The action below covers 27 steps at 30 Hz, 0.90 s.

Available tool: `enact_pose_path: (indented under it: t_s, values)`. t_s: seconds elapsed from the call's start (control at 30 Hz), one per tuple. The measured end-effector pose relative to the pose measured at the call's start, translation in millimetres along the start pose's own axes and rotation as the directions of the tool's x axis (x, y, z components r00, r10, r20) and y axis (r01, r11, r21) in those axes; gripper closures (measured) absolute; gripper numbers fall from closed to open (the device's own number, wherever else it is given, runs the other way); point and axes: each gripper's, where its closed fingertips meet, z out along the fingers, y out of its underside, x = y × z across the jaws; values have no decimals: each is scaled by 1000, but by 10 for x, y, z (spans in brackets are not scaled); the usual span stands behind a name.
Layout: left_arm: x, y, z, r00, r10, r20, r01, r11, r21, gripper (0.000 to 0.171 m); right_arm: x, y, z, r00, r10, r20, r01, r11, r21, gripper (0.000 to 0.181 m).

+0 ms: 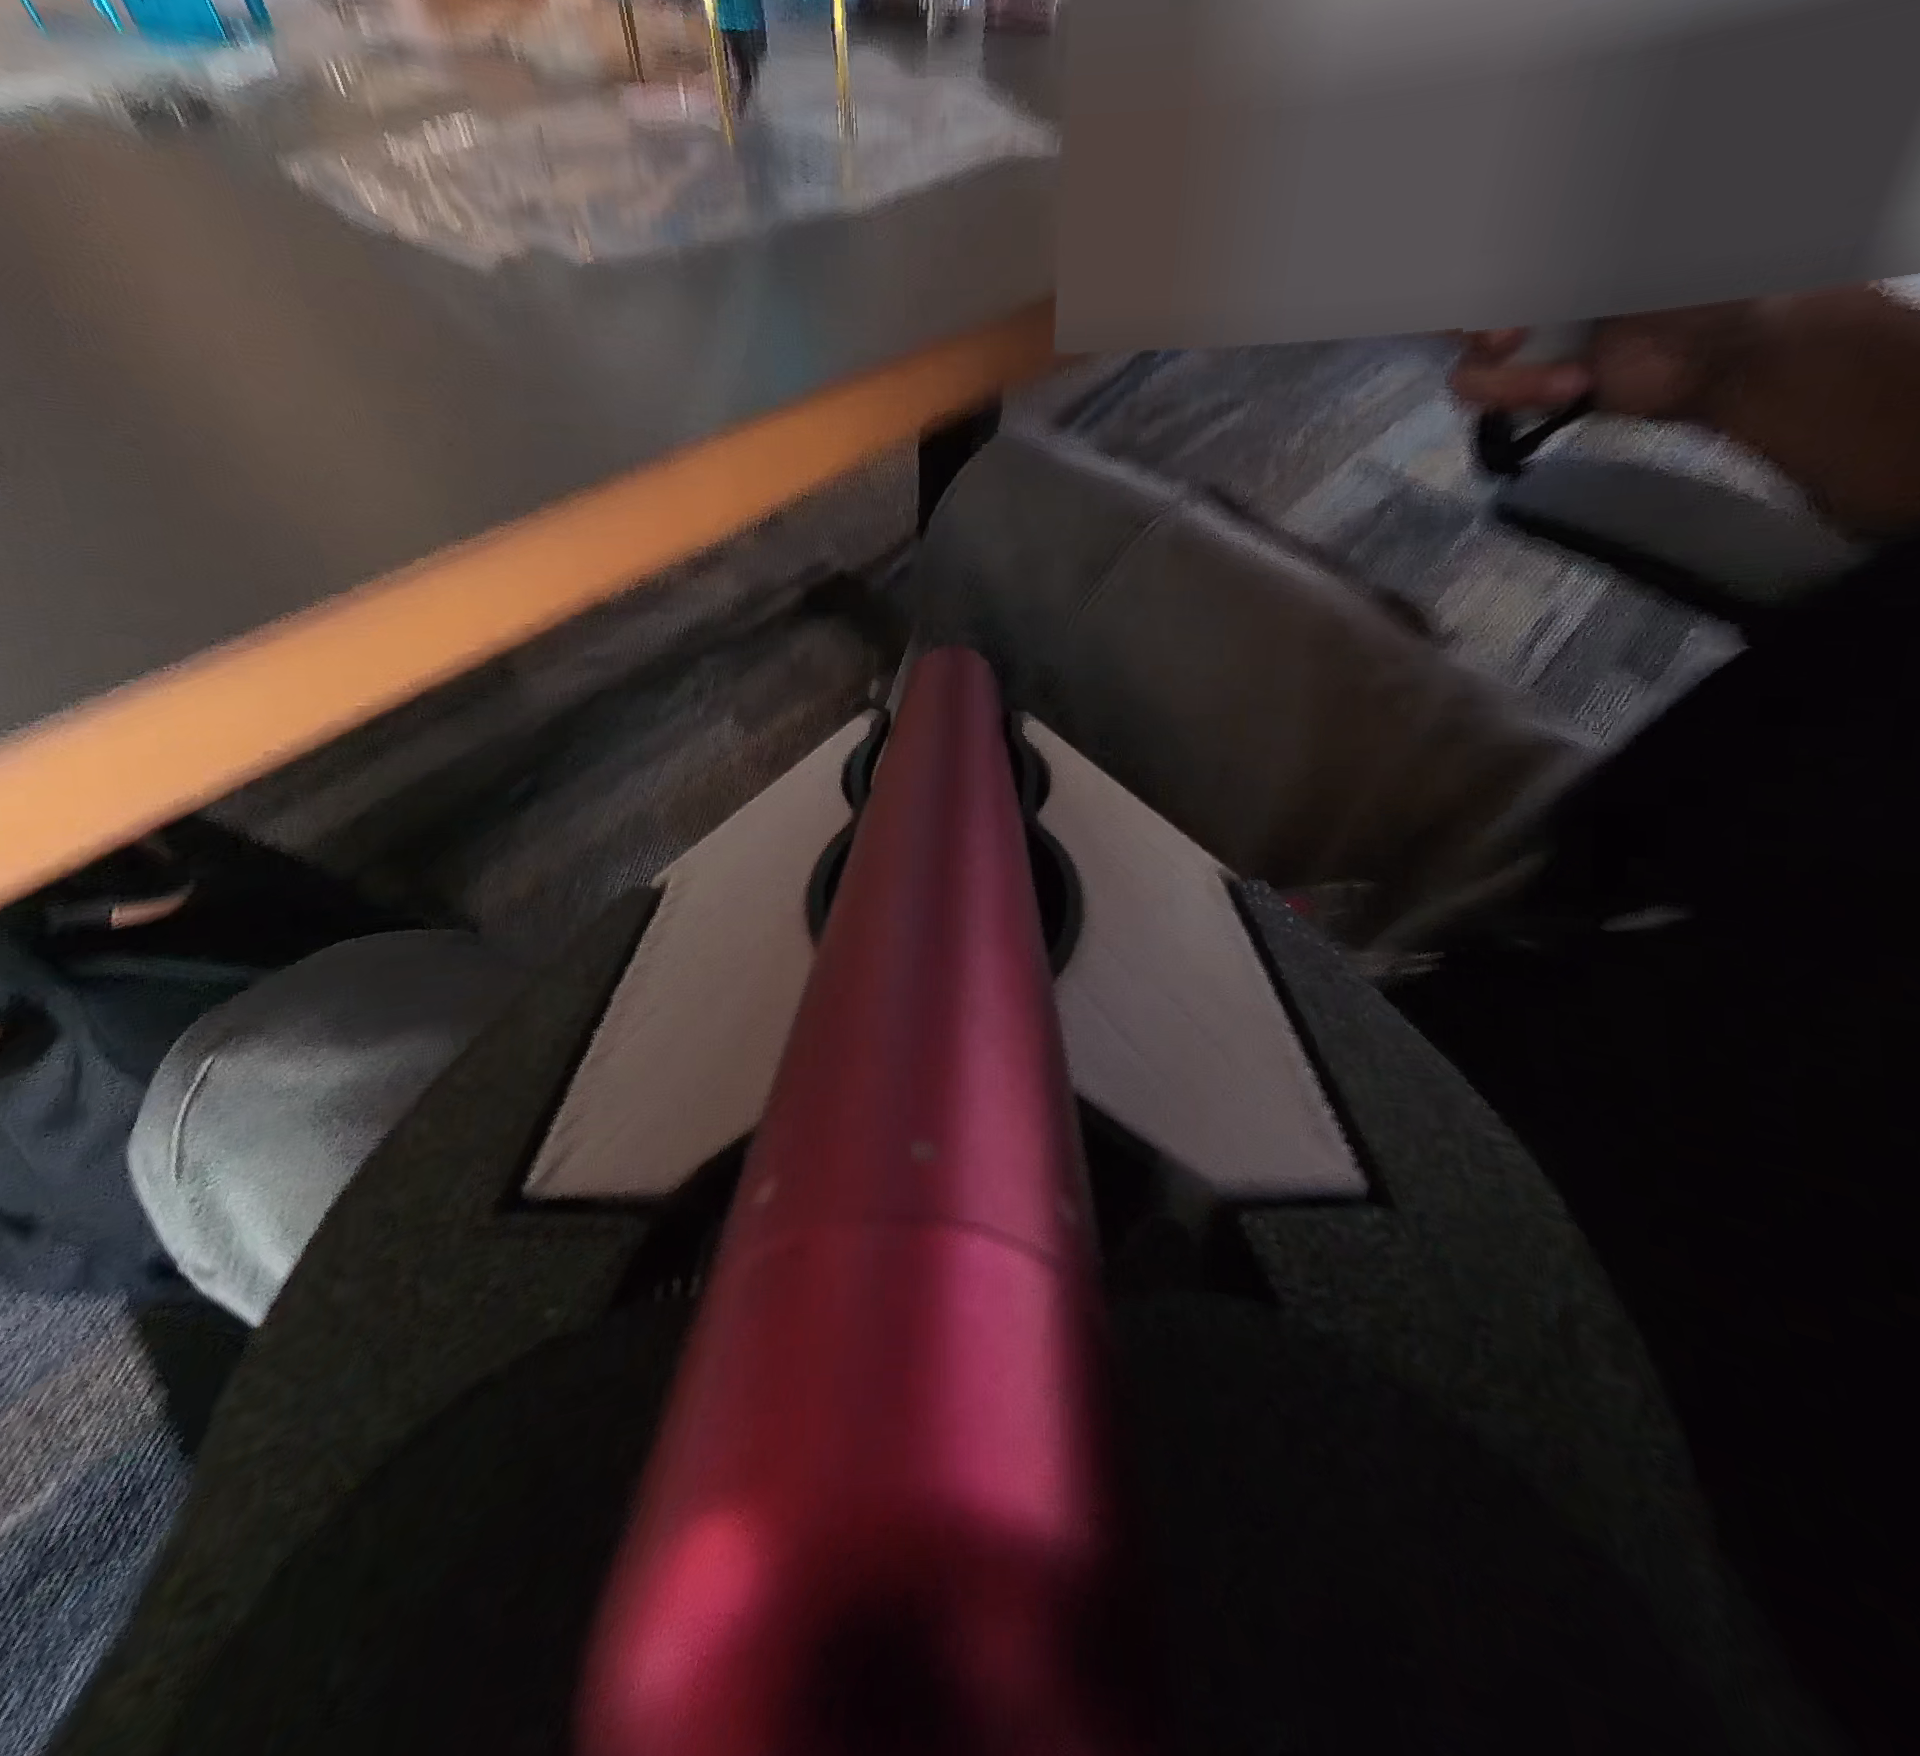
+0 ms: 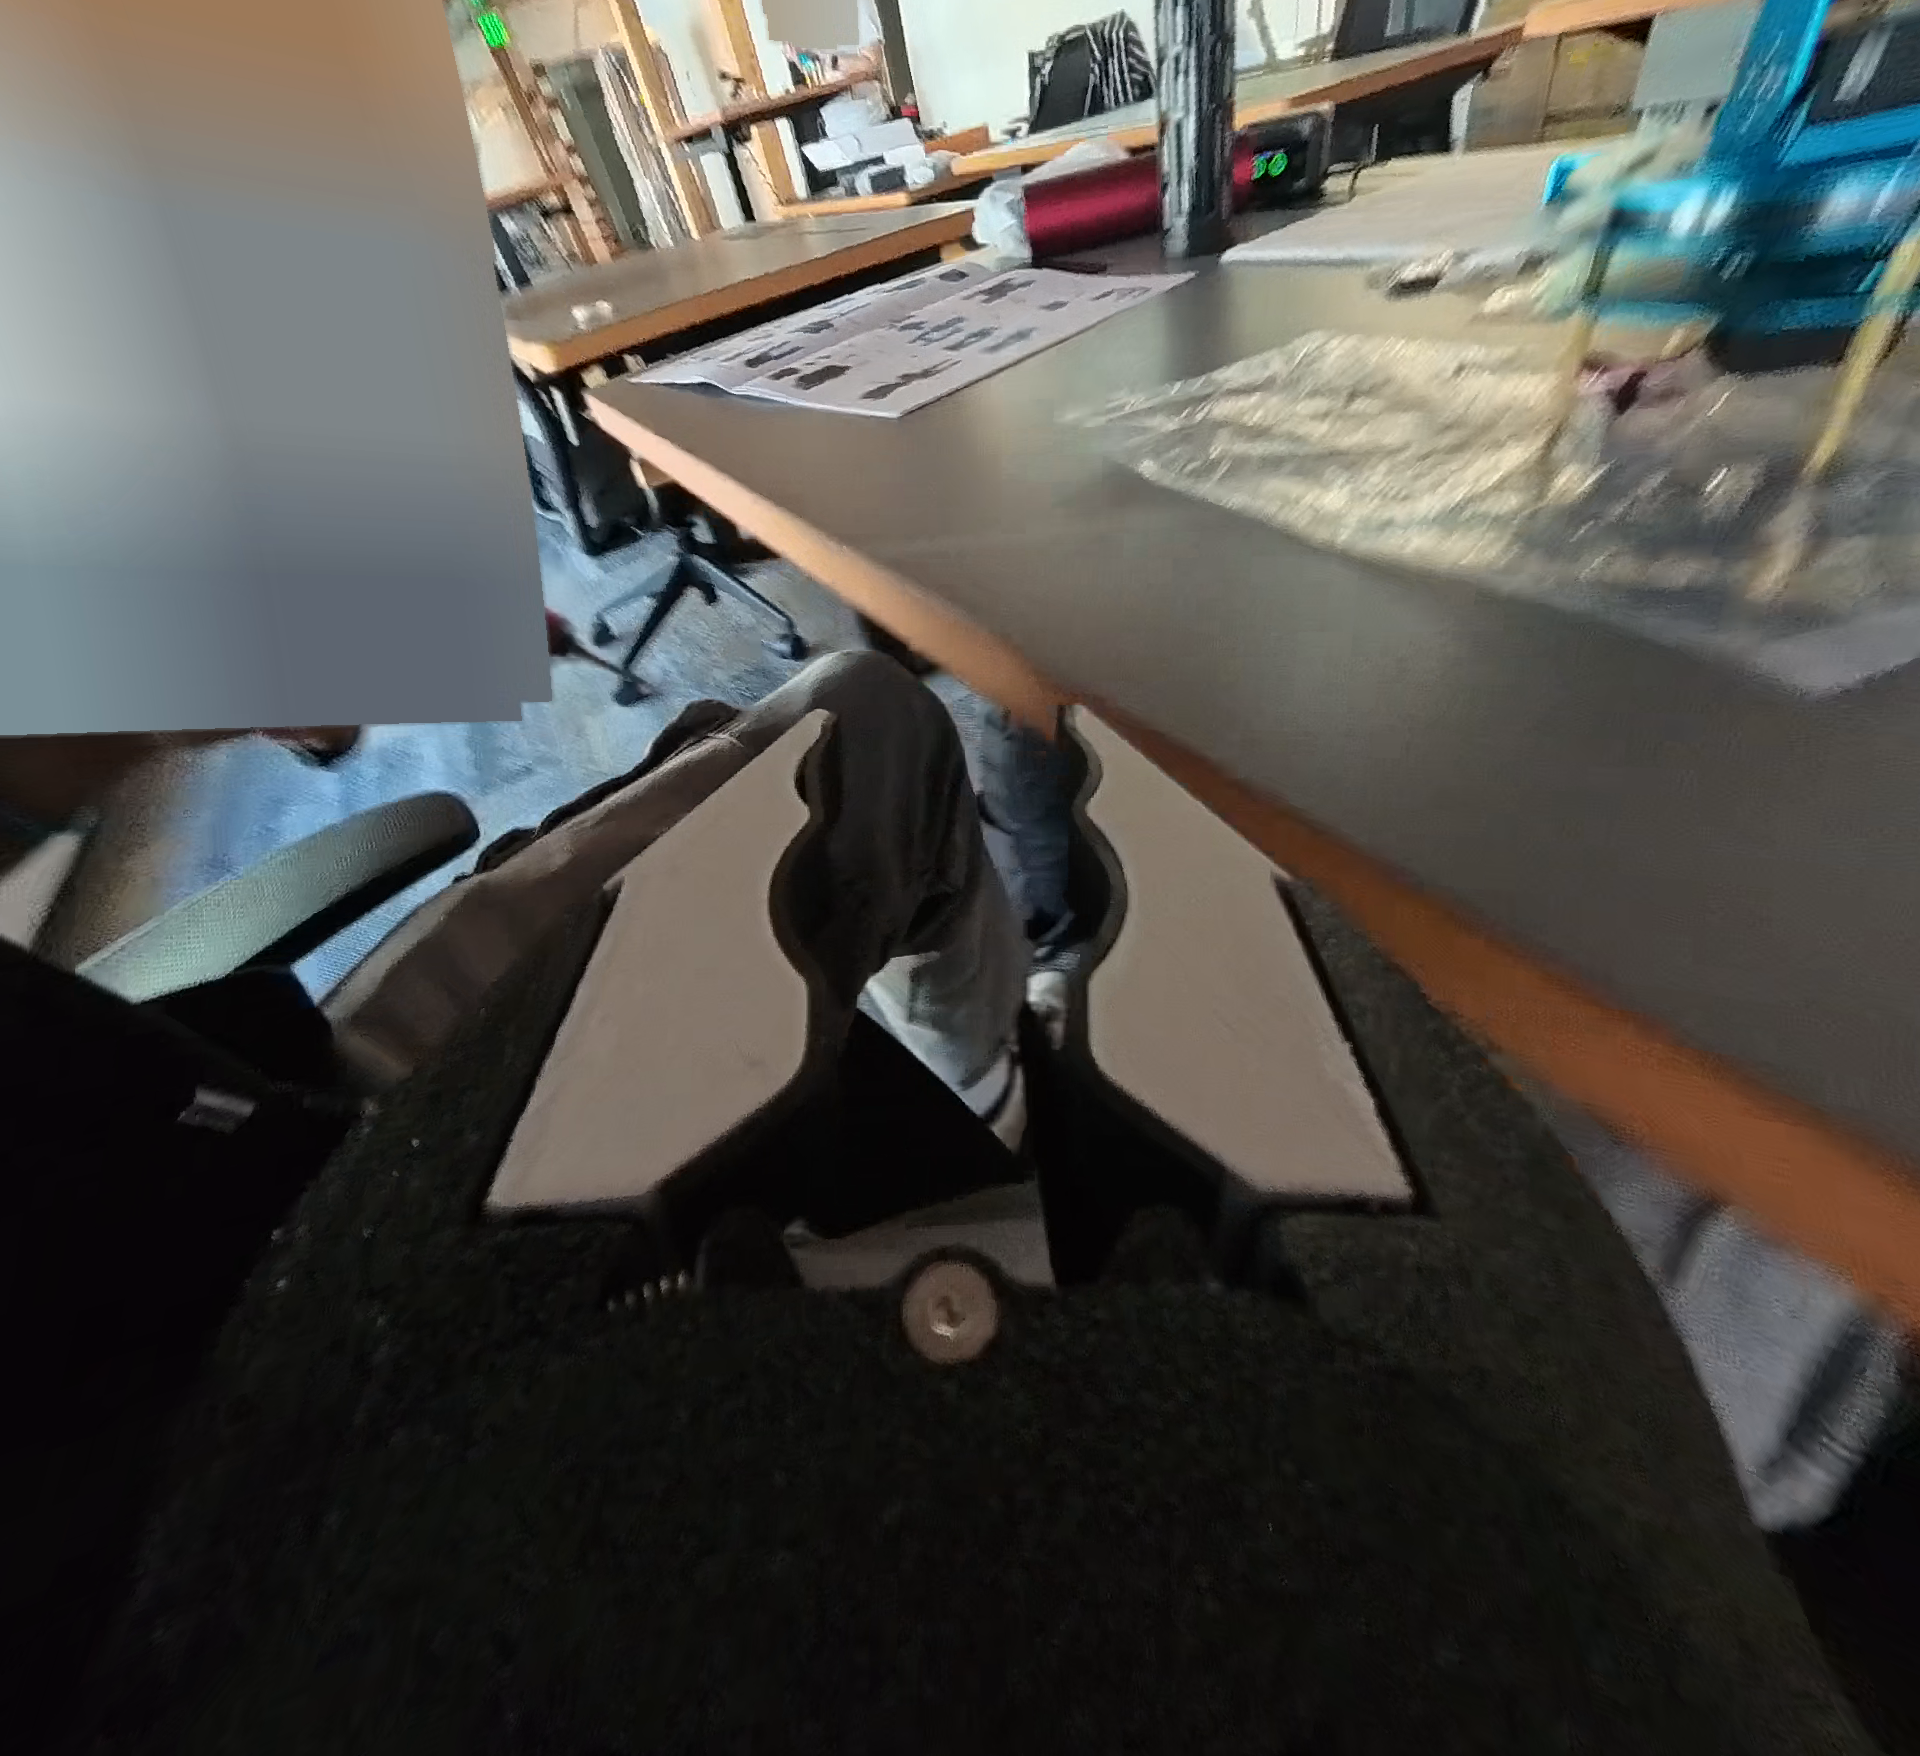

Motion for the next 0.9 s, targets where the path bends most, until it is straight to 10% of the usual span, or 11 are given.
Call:
enact_pose_path:
  t_s: [0.3, 0.57, 0.9]
  values:
    - [-56, 1114, 660, 1000, -25, 14, 28, 962, -273, 150, -94, 626, -523, 971, 161, -176, -155, 987, 43, 141]
    - [-626, 2886, 2294, 943, -292, 158, 329, 886, -327, 151, -183, 1233, -1435, 832, 314, -457, -314, 946, 79, 139]
    - [-2325, 4640, 4164, 902, -143, 407, 301, 885, -356, 150, 84, 1995, -3168, 504, 207, -839, -355, 935, 18, 140]
